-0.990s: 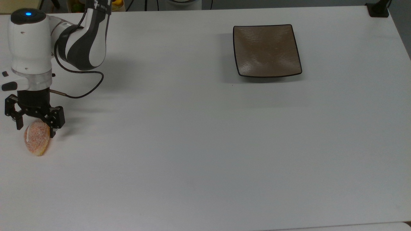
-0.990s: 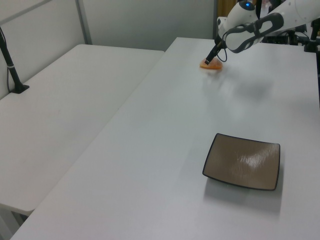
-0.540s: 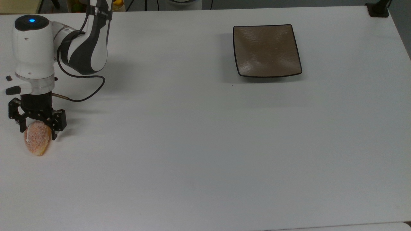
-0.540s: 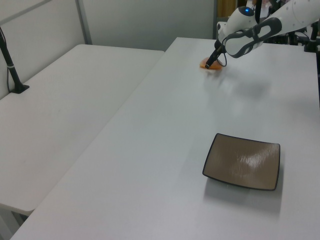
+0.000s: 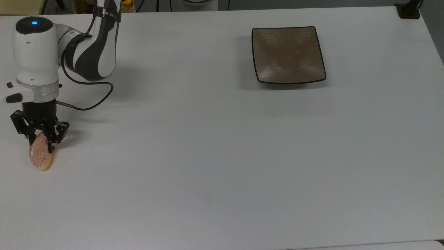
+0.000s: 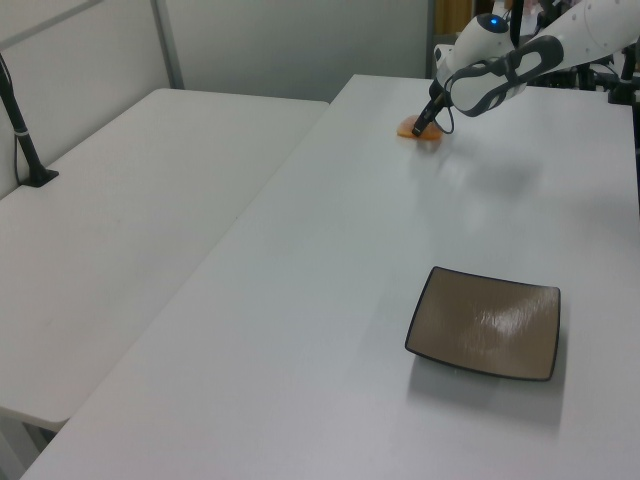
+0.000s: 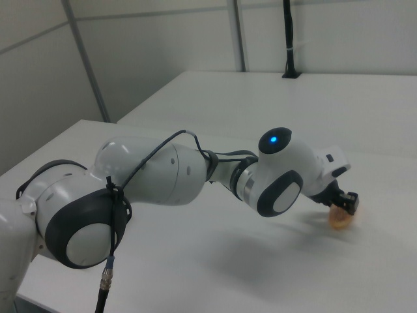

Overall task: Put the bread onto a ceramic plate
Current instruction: 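Close the gripper on the bread roll and lift it, then carry the held bread roll over to the brown square plate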

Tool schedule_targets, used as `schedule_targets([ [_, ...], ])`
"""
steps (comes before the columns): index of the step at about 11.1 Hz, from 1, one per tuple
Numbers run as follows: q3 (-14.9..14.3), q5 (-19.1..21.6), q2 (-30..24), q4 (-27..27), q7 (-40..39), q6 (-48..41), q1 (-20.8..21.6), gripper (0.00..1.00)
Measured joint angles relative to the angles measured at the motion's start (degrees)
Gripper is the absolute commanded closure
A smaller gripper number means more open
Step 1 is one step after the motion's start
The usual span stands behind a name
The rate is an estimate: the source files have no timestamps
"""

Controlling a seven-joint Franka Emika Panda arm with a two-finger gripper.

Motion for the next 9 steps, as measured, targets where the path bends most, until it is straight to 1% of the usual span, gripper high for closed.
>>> schedule_targets([
  [5, 0.0, 0.0, -0.8, 0.3, 0.0, 0.0, 0.1, 0.63],
  [7, 0.1, 0.0, -3.5, -0.5, 0.0, -0.7, 0.6, 0.63],
  [9, 0.2, 0.0, -8.7, -1.4, 0.0, -7.3, 1.6, 0.63],
])
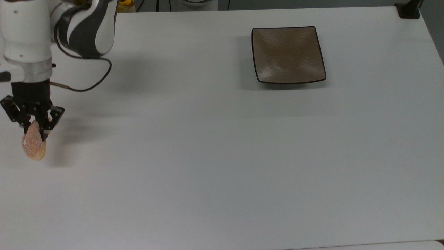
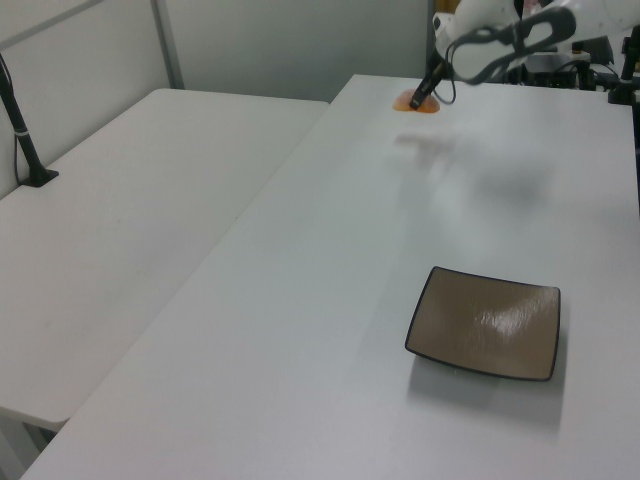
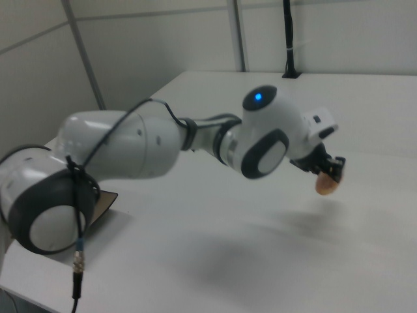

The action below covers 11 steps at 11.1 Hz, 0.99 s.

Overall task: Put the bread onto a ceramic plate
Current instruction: 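Carry the held bread roll over to the brown square plate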

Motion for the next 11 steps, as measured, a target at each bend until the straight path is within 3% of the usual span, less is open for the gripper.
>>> schedule_targets([
  [7, 0.4, 0.3, -23.0, -1.2, 0.1, -41.9, 8.5, 0.63],
  [11, 0.5, 3.2, -33.3, -5.7, 0.2, -53.6, 14.7, 0.62],
])
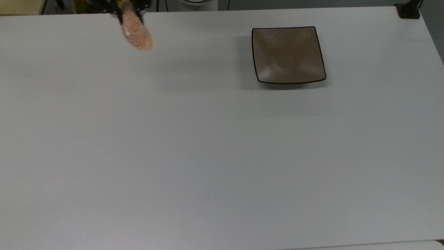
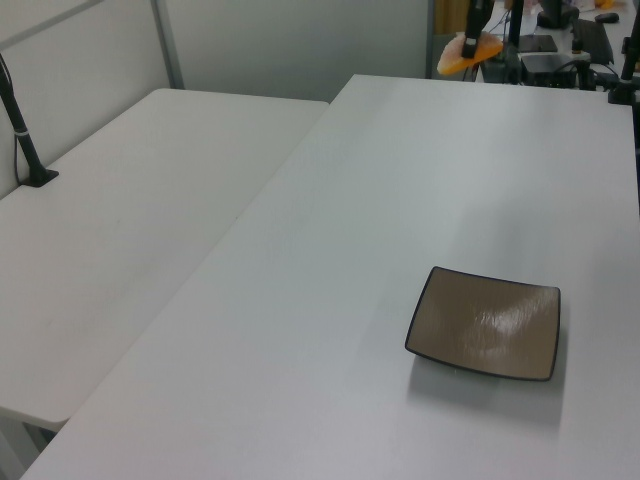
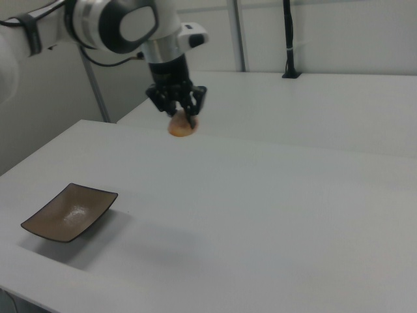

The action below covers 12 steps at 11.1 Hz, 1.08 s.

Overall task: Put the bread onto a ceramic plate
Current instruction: 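Carry the held bread roll over to the brown square plate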

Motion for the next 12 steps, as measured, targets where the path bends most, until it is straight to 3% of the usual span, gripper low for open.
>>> schedule_targets([
  [3, 0.4, 0.1, -3.4, -4.6, 6.0, -2.9, 7.8, 0.62],
  [5, 2.2, 0.1, -3.7, -6.5, 13.3, -3.0, 12.7, 0.60],
  [9, 12.3, 0.1, -3.7, -10.6, 24.4, -3.0, 15.4, 0.60],
  [12, 15.0, -1.9, -3.3, -14.8, 32.1, -2.7, 20.9, 0.60],
])
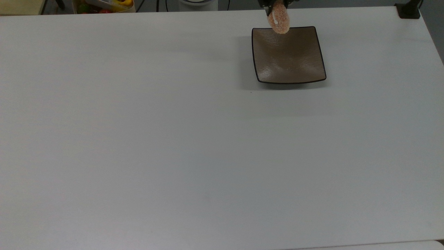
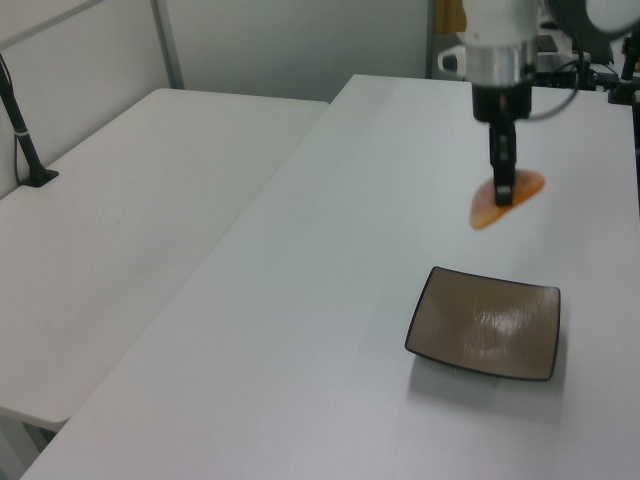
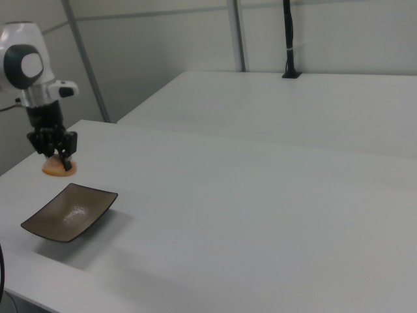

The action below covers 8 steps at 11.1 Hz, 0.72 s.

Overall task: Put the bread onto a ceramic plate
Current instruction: 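Carry the held bread roll over to the brown square plate, then lower the bread roll onto the plate and open the gripper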

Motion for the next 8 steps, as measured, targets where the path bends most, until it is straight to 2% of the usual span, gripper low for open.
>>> schedule_targets([
  [3, 0.1, -5.7, 1.7, -7.1, 10.5, 9.1, 6.4, 0.60],
  [8, 0.5, -15.6, 5.6, -13.9, 24.9, 22.3, 9.7, 0.60],
])
